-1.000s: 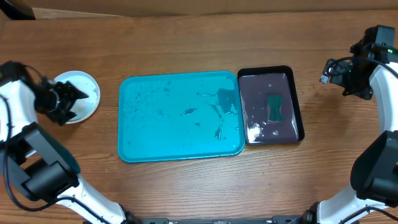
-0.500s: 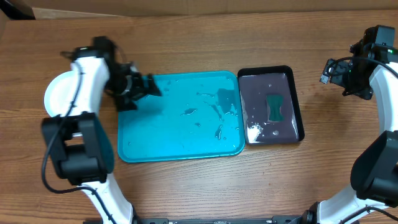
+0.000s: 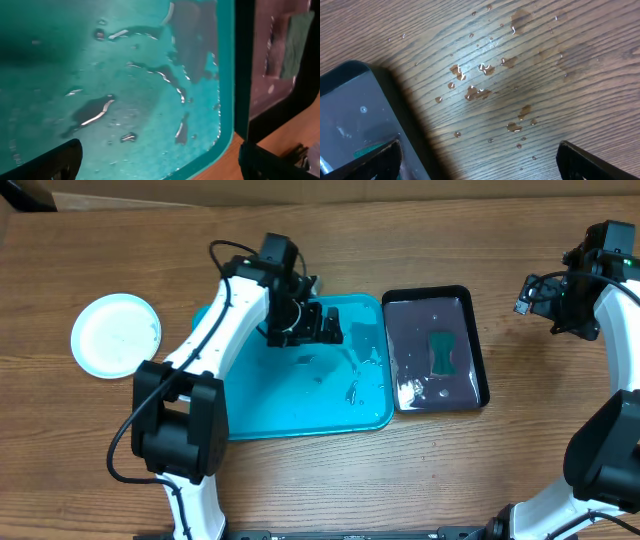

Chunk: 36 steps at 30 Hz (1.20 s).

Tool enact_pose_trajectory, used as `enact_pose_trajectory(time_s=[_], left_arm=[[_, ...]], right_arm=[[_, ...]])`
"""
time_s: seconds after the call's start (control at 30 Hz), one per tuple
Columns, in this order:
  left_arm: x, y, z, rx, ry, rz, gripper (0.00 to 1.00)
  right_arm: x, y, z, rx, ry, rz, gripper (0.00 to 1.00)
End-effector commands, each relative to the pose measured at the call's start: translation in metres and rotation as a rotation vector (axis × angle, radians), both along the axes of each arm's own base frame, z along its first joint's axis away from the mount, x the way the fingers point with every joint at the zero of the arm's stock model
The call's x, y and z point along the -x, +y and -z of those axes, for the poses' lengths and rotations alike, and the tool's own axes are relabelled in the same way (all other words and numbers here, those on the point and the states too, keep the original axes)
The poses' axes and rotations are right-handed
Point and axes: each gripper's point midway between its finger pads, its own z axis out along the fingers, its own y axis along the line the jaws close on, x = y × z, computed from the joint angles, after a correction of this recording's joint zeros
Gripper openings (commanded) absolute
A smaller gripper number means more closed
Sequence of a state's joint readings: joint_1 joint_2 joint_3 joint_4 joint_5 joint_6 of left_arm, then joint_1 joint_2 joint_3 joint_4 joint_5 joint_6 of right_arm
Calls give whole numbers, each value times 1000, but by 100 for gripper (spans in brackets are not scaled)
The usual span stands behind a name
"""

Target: Clean dirty plates on tray and stack at the side

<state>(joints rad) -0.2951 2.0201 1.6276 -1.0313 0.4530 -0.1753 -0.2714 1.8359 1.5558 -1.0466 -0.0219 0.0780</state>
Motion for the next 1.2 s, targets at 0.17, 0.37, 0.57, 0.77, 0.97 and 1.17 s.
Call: enact_pose_trajectory(time_s=[0.17, 0.37, 0.57, 0.77, 0.97, 1.17], left_arm=[[1, -5, -13, 17, -36, 27, 100], [0, -4, -13, 16, -36, 24, 100], [1, -4, -13, 16, -36, 24, 100], [0, -4, -13, 16, -37, 24, 100], [1, -4, -13, 16, -36, 24, 100], [0, -4, -13, 16, -37, 24, 100]], right_arm=[[-3, 0, -5, 1, -17, 3, 100], [-3, 0, -5, 1, -17, 3, 100], [-3, 0, -5, 1, -17, 3, 100], [-3, 0, -5, 1, -17, 3, 100], [-3, 1, 0, -3, -5, 0, 100], [-4, 15, -27, 15, -71, -34, 100]])
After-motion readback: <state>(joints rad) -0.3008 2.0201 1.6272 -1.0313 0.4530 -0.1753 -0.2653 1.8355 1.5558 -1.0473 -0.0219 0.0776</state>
